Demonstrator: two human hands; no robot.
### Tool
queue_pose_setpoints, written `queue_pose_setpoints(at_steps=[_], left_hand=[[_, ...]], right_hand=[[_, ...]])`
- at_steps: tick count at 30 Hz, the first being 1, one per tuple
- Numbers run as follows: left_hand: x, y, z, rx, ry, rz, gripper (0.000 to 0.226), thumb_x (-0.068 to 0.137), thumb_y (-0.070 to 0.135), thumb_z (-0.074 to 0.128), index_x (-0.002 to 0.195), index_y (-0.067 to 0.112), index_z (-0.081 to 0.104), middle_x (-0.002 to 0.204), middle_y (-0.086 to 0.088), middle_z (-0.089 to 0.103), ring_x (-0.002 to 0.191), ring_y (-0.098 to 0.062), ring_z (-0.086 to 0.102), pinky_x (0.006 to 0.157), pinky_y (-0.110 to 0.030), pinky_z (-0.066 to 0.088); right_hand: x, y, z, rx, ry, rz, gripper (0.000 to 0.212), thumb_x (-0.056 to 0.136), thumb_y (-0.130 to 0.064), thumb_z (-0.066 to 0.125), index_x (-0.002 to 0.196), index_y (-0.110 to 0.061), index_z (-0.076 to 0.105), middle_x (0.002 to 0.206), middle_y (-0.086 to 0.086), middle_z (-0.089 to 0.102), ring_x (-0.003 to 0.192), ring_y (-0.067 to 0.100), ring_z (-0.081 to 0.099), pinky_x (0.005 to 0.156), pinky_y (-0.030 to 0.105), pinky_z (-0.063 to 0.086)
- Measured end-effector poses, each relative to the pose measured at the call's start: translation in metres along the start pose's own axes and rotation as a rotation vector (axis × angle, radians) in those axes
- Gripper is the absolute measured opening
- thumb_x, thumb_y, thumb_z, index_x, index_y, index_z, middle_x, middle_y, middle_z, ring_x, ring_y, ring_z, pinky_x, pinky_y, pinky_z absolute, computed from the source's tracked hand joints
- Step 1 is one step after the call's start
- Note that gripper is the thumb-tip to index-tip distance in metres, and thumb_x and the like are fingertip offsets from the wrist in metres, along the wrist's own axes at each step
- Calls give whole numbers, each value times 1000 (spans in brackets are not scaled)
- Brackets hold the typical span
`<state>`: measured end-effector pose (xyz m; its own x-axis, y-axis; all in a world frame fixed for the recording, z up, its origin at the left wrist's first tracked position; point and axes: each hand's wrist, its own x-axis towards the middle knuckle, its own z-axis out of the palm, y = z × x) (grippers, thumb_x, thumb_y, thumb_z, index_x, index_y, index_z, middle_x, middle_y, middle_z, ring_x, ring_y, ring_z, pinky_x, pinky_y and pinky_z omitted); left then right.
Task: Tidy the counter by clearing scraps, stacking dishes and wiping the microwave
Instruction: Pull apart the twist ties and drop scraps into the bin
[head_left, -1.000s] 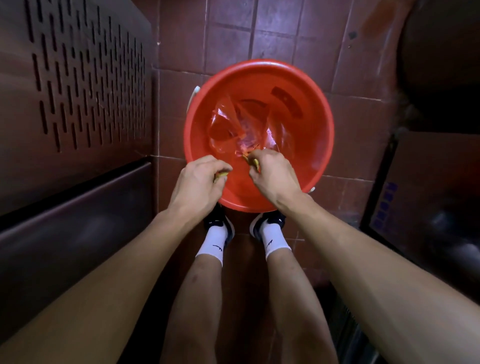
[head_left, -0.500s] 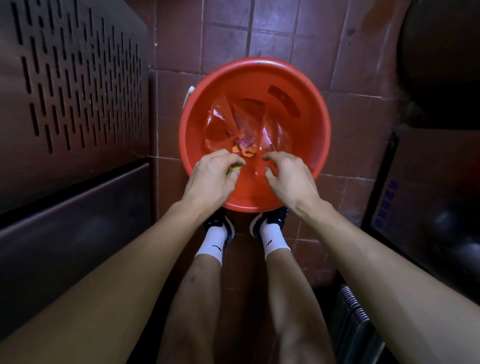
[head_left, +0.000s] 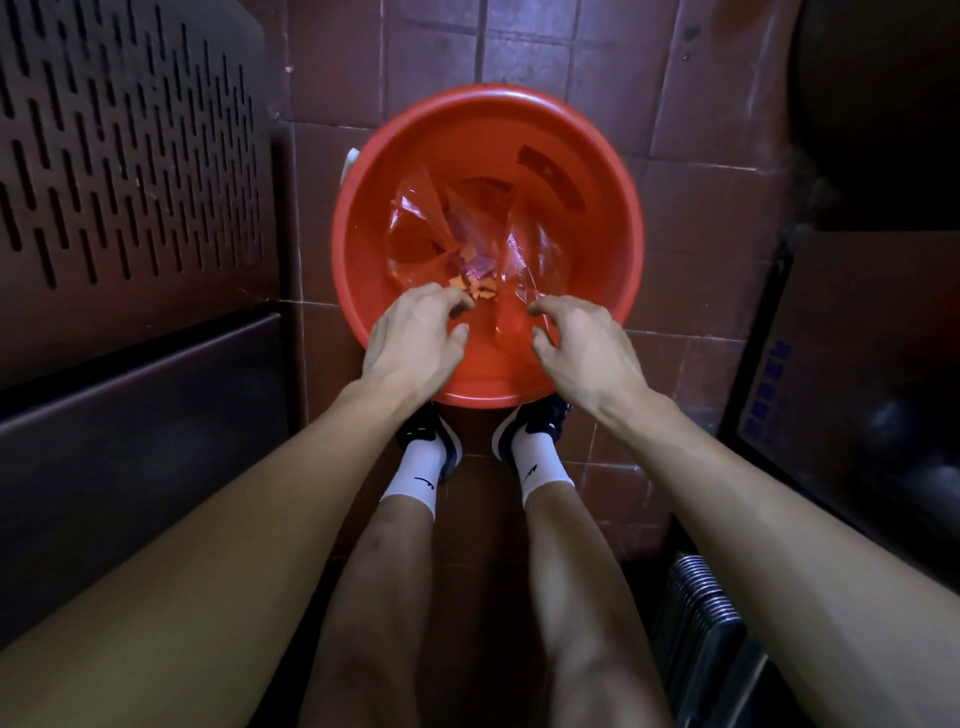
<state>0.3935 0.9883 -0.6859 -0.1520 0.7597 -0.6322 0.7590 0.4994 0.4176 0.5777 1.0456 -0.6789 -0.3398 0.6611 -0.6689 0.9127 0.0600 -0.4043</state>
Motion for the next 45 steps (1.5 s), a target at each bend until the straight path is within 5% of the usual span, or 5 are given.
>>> queue_pose_setpoints(at_steps=[8, 17, 25, 37, 45], left_hand=[[-25, 5, -43, 304, -169, 90, 37, 98, 39, 51, 131, 24, 57, 127, -3, 61, 121, -27, 51, 99, -44, 42], [-93, 42, -159, 309, -149, 105, 38, 98, 40, 50, 132, 24, 56, 129, -4, 59, 123, -30, 50, 98, -46, 40], [-175, 64, -258, 275, -65, 74, 38, 97, 43, 50, 131, 27, 56, 131, -3, 60, 122, -29, 52, 98, -45, 43], [-278, 123, -324, 331, 102, 7, 41, 100, 43, 45, 136, 24, 51, 132, -6, 57, 125, -29, 49, 101, -46, 40], [-363, 132, -346, 240, 342, -98, 46, 100, 44, 46, 141, 24, 48, 139, -3, 54, 128, -28, 47, 104, -44, 40]], right_hand=[[-21, -31, -29, -161, -60, -54, 37, 97, -23, 50, 133, -17, 58, 138, 5, 59, 126, 30, 52, 99, 45, 47], [-96, -119, -101, -218, -42, -20, 41, 93, -19, 49, 133, -18, 58, 133, 8, 61, 120, 34, 53, 94, 47, 49], [-174, -195, -167, -118, 50, -21, 34, 90, -19, 56, 123, -19, 63, 124, 4, 65, 114, 31, 59, 90, 47, 51], [-256, -239, -257, -270, 239, -358, 27, 86, -22, 60, 111, -14, 67, 116, 5, 69, 103, 33, 63, 80, 44, 54], [-308, -260, -281, -355, 215, -535, 43, 88, -27, 58, 131, -23, 59, 136, -3, 60, 121, 29, 55, 96, 45, 47]])
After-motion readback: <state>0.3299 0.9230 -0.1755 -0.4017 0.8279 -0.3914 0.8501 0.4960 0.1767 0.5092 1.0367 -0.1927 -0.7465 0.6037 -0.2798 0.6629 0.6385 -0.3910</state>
